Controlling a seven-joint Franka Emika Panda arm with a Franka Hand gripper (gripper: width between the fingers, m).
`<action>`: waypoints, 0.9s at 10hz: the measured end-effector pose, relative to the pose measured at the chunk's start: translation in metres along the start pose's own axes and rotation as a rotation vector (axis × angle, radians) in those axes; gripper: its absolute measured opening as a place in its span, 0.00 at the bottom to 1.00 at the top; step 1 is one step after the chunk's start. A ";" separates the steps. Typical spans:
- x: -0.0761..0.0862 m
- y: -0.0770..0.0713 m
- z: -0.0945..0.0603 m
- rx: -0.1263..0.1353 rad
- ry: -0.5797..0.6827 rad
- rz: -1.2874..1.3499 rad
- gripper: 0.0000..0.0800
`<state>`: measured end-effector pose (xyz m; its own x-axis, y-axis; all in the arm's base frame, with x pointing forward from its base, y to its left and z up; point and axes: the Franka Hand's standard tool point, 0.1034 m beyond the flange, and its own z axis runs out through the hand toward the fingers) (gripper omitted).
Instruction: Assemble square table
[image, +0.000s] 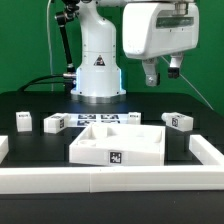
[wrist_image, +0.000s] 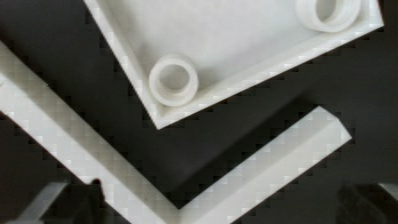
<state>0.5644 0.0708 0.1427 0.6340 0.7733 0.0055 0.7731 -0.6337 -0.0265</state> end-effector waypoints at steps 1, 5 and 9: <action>0.000 0.000 0.000 0.001 0.000 0.001 0.81; 0.000 0.000 0.001 0.001 -0.001 -0.001 0.81; -0.022 -0.018 0.024 -0.043 0.036 -0.174 0.81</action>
Offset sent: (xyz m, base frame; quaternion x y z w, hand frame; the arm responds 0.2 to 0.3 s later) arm 0.0000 0.0000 0.0000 0.0000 0.0000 0.0000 1.0000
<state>0.5360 0.0657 0.1194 0.4904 0.8705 0.0423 0.8706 -0.4915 0.0204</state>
